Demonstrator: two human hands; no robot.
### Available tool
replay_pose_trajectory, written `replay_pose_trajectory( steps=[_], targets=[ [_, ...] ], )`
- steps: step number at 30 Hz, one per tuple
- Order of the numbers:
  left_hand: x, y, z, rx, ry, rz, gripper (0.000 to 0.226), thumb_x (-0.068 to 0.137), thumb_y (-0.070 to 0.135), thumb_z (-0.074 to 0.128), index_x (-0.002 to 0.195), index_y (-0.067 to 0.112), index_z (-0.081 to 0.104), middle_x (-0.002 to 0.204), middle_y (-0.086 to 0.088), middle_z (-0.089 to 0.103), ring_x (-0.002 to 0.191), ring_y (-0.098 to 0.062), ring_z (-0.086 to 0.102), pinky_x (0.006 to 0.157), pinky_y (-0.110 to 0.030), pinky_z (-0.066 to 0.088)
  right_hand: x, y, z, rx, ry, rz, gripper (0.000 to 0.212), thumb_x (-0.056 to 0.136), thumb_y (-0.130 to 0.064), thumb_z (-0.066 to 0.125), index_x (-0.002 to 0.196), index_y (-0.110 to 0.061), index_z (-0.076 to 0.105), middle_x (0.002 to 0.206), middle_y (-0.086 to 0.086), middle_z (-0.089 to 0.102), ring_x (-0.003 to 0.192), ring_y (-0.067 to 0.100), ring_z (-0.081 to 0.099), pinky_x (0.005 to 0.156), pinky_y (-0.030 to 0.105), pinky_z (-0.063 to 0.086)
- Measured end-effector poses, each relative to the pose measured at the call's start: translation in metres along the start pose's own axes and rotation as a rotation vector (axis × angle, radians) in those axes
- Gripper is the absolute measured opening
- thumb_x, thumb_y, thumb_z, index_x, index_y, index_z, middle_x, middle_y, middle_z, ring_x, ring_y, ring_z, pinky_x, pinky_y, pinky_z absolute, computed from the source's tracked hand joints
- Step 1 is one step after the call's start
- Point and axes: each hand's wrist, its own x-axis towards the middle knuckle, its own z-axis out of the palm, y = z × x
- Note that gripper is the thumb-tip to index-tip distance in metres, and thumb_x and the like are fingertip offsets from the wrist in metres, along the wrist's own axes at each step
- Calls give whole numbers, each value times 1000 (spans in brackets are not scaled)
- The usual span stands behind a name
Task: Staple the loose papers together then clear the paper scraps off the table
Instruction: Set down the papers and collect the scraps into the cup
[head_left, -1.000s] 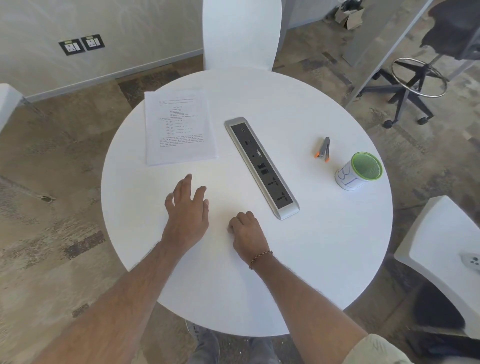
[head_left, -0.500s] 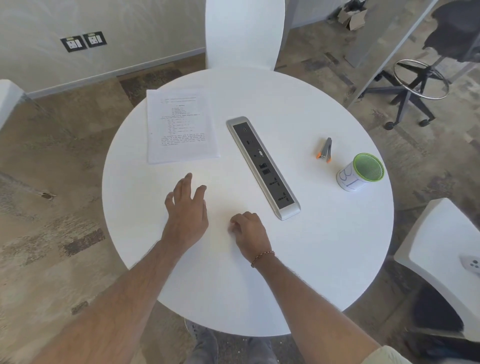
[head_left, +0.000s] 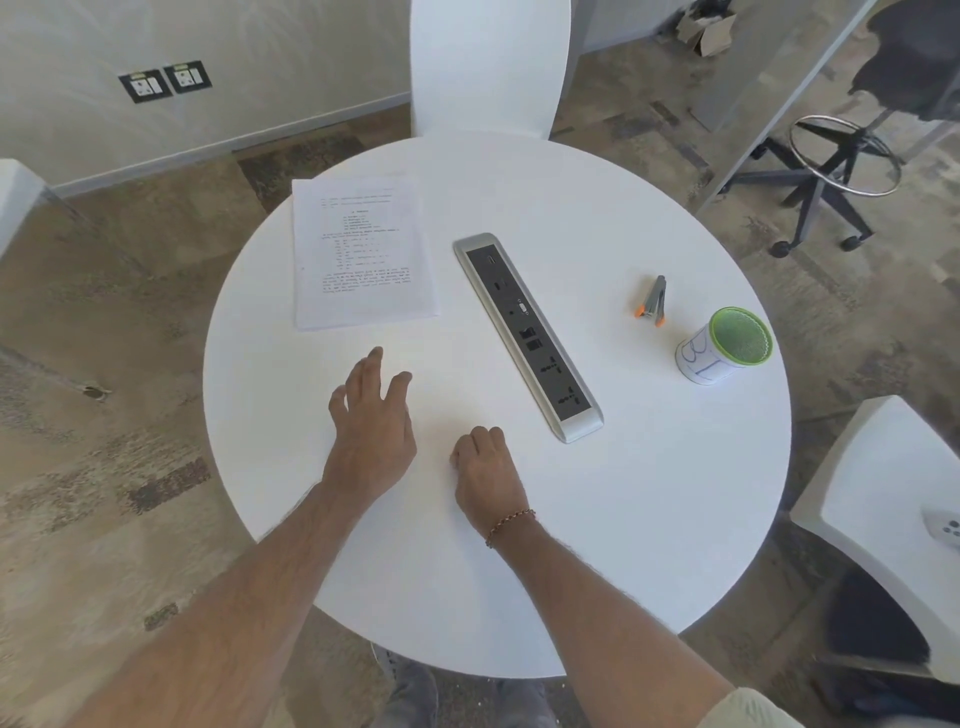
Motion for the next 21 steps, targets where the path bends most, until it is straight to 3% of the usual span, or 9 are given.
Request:
replay_pose_trajectory(
  steps=[3,7,11,15,18,21],
  targets=[
    [0,-2,2,-8,-3,-3,42,89,1,55,129,11,55,157,-22,34,143,-37,33,105,-60,36,1,1,-4,8,1,-18,25,64,16,53,72,-7,54,70,9,50,66,26,42,62,33,37],
    [0,-3,3,-14,-5,-3,40,91,5,55,130,12,54,157,-22,32,143,-36,32,105,-59,34,6,8,-19,327,2,150,15,91,2,47,79,-7,48,73,10,53,67,25,44,59,32,34],
    [2,-2,3,-10,-5,3,37,91,9,57,128,11,56,157,-23,32,142,-37,33,105,-59,34,6,21,-33,516,-22,256,10,86,-3,50,79,-9,47,69,4,55,62,20,45,55,36,40],
    [4,2,5,-18,-6,3,34,90,9,59,124,10,58,157,-23,33,142,-36,32,105,-60,35,3,26,-36,514,-21,214,13,83,2,51,80,-11,54,69,3,57,63,20,49,59,38,46],
    [6,5,5,-21,-4,15,34,90,9,60,124,10,59,156,-23,33,141,-38,34,105,-61,36,2,29,-27,464,-90,169,20,88,0,56,91,-10,73,86,6,66,81,23,61,73,34,51],
    [8,8,5,-28,-4,17,33,91,9,58,124,11,57,157,-22,31,142,-37,32,106,-60,34,1,31,-19,419,-125,147,20,91,-2,56,93,-8,74,91,7,66,90,25,59,77,34,49]
  ],
)
